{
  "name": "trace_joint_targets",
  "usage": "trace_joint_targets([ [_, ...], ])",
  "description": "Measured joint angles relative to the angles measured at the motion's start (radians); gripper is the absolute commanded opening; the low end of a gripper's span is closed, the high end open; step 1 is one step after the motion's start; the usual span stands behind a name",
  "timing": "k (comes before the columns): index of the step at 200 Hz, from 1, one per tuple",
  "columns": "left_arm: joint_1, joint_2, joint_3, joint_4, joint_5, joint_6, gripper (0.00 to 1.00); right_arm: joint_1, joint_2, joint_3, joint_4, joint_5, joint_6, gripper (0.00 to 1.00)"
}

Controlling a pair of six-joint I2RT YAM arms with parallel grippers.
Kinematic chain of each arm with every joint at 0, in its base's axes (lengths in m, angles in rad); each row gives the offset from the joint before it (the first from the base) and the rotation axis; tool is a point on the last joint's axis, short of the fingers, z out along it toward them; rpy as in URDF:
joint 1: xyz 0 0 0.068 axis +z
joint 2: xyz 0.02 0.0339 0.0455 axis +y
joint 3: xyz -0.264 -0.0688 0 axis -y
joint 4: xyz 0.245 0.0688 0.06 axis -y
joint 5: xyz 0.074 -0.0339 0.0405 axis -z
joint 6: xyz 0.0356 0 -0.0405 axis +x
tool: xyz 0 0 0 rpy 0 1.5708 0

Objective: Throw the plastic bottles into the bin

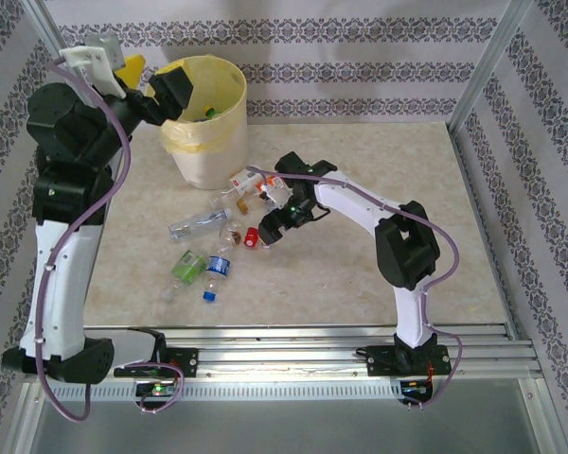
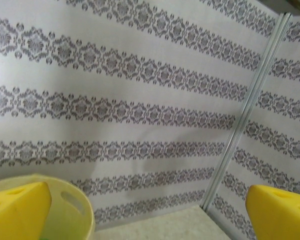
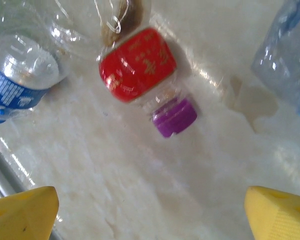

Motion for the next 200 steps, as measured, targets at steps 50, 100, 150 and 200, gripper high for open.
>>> trace_joint_targets([
  [50, 0.0, -0.098, -0.077, -0.093, -0.004, 0.0, 1.0, 0.027, 0.098, 0.092, -0.018, 0.0, -0.06, 0.92],
  [100, 0.0, -0.154, -0.101, -0.139, -0.004, -0.011, 1.0, 0.029, 0.203, 0.203, -0.041, 0.004, -0.094, 0.9],
  [150, 0.0, -0.183, -0.116, -0.164, -0.028, -0.014, 1.0, 0.039, 0.271, 0.257, -0.062, 0.023, -0.118, 0.87],
  [200, 0.0, -0.192, -0.124, -0.172, -0.037, -0.014, 1.0, 0.066, 0.301, 0.257, -0.073, 0.024, -0.122, 0.78],
])
